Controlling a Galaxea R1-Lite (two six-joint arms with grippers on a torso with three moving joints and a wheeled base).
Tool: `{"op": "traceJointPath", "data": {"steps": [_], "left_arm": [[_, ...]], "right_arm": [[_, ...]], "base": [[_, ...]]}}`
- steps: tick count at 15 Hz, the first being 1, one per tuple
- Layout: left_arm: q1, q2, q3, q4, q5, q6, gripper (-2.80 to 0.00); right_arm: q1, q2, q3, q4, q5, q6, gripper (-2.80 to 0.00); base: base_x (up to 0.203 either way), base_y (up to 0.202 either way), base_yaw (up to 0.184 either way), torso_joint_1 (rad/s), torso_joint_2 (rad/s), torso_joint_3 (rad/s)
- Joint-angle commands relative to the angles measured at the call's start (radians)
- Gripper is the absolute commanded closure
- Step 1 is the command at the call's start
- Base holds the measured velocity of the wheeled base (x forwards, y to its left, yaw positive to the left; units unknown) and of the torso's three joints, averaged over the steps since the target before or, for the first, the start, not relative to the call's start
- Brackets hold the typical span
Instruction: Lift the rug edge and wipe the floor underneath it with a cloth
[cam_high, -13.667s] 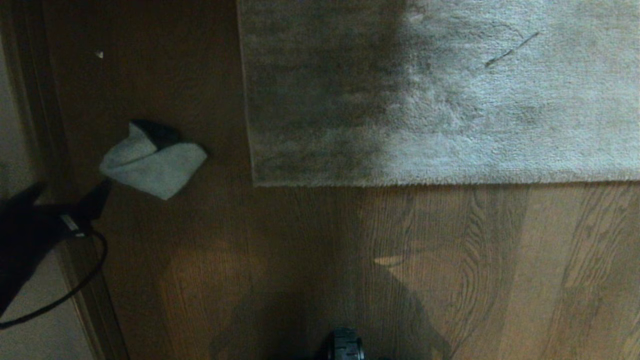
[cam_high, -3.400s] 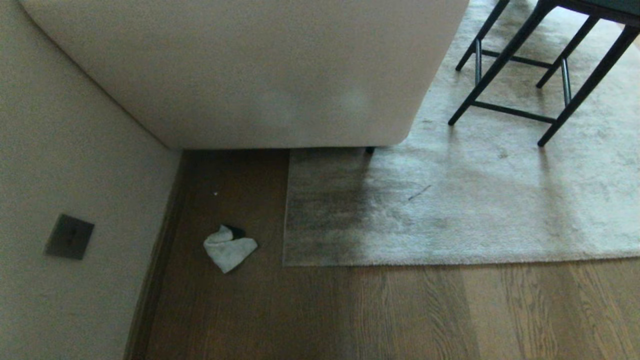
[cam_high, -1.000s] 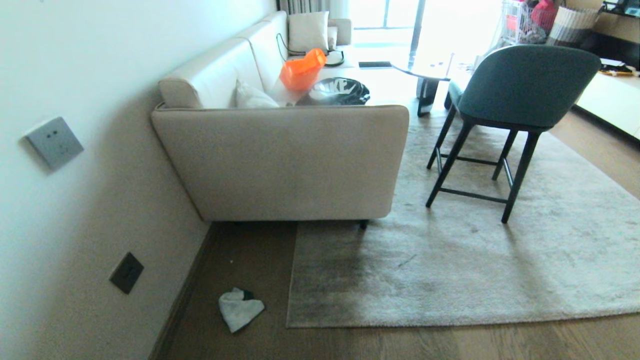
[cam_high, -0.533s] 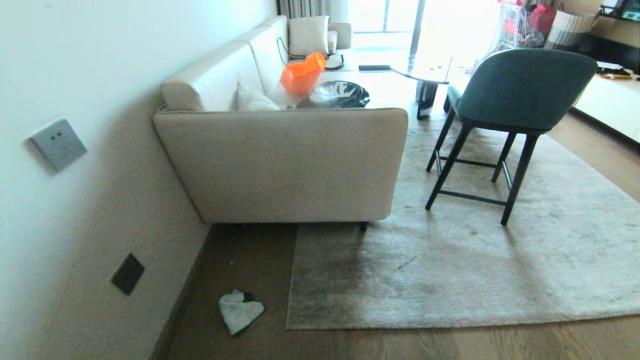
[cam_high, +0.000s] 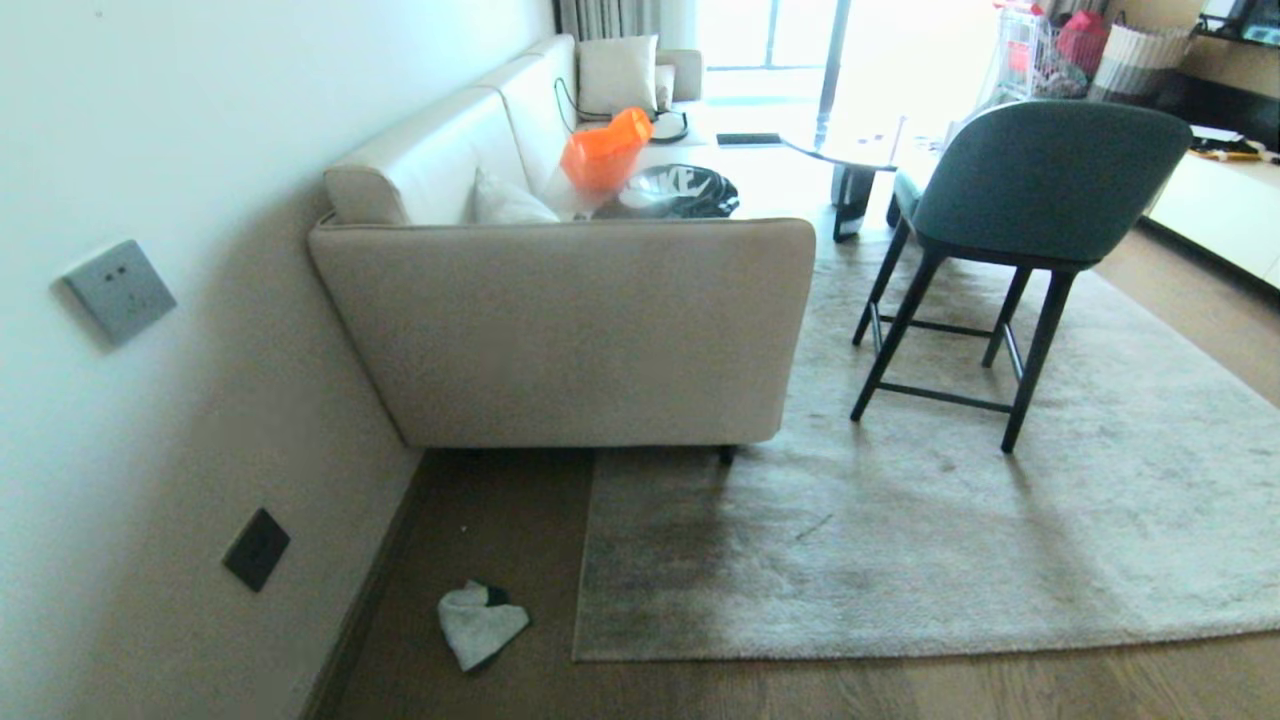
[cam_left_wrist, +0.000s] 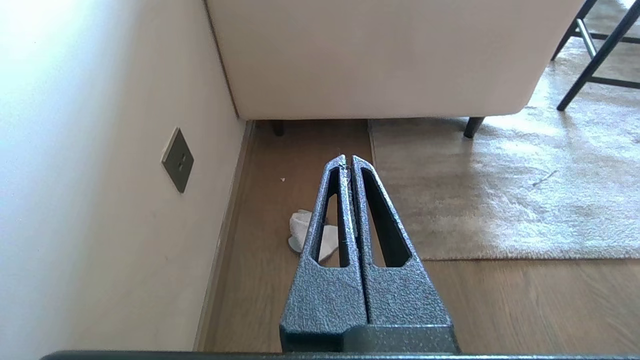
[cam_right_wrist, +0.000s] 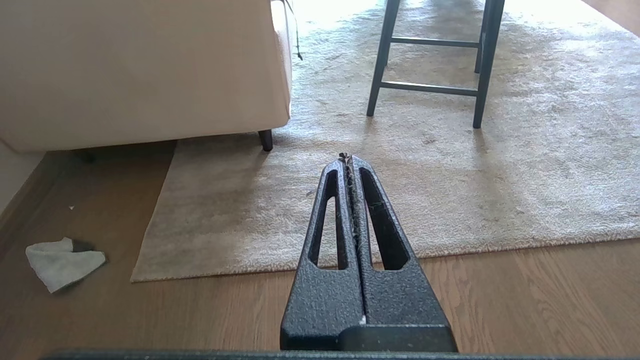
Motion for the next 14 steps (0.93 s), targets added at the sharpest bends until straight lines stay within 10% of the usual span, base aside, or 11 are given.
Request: {"op": "traceJointPath", "data": {"steps": [1,14], "left_arm": [[0.000,0.000,0.000,0.000,0.000,-0.001,0.00],[0.000,0.000,0.000,0.000,0.000,-0.001,0.00]], "right_arm": [[0.000,0.002,0.000,-0.001,-0.001,0.001,0.00],[0.000,0.000,0.000,-0.001,-0.001,0.001,0.00]], "base": [[0.000,0.000,0.000,0.000,0.00,0.000],[0.000,0.000,0.000,0.000,0.00,0.000]]}}
